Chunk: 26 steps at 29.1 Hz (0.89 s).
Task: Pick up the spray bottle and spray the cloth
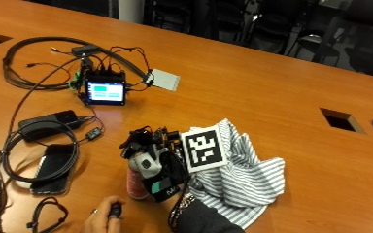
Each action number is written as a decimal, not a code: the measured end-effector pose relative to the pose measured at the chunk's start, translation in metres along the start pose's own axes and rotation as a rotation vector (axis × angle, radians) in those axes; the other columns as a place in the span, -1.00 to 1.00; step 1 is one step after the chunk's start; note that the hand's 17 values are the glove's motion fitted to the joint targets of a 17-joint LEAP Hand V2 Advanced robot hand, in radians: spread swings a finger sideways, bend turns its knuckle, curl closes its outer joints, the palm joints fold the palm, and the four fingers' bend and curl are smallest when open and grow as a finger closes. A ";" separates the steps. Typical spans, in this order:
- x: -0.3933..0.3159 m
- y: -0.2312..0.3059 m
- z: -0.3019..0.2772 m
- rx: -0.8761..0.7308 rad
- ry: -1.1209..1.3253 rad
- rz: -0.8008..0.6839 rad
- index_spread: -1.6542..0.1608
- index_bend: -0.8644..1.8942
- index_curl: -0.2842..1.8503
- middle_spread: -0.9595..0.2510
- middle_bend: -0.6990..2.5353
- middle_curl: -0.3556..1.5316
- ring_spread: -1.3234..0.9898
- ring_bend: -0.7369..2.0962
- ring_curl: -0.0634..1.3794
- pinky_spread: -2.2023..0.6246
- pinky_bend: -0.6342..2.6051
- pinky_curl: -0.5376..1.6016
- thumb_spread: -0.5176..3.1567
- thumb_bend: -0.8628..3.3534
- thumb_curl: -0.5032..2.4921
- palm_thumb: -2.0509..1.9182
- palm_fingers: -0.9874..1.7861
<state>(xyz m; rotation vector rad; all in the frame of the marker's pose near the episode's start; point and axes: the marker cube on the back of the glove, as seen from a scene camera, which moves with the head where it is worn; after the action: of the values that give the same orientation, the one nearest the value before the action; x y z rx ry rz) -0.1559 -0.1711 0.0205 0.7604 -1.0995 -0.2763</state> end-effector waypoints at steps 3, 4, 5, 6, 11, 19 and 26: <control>0.001 -0.002 -0.012 0.050 0.047 -0.022 0.47 -0.25 -0.24 0.19 -0.26 -0.05 -0.01 -0.03 -0.28 0.35 -0.27 -0.13 -0.15 -0.60 -0.14 0.46 0.65; -0.001 -0.005 -0.016 0.062 0.044 -0.027 0.47 -0.25 -0.24 0.19 -0.26 -0.05 -0.02 -0.03 -0.28 0.35 -0.27 -0.13 -0.14 -0.60 -0.15 0.46 0.65; -0.003 -0.009 -0.019 0.072 0.039 -0.034 0.48 -0.25 -0.24 0.19 -0.26 -0.05 -0.02 -0.03 -0.28 0.35 -0.27 -0.13 -0.14 -0.60 -0.15 0.45 0.65; -0.005 -0.013 -0.022 0.081 0.040 -0.041 0.48 -0.26 -0.24 0.18 -0.26 -0.05 -0.02 -0.02 -0.28 0.35 -0.27 -0.13 -0.13 -0.60 -0.15 0.45 0.65; -0.006 -0.037 -0.035 0.121 0.110 -0.088 0.48 -0.26 -0.24 0.18 -0.26 -0.05 -0.02 -0.02 -0.28 0.34 -0.26 -0.13 -0.09 -0.60 -0.16 0.44 0.66; 0.002 -0.042 -0.067 0.022 0.235 0.024 0.48 -0.25 -0.24 0.18 -0.28 -0.07 -0.03 -0.02 -0.28 0.33 -0.26 -0.14 -0.05 -0.60 -0.18 0.42 0.66; -0.014 -0.035 -0.094 -0.105 0.510 0.087 0.50 -0.33 -0.30 0.25 -0.31 -0.10 0.02 -0.10 -0.31 0.45 -0.29 -0.13 -0.05 -0.62 -0.24 0.35 0.34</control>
<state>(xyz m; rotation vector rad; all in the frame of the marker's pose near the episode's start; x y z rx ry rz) -0.0742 -0.1499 -0.0350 0.6401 -0.6280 -0.0575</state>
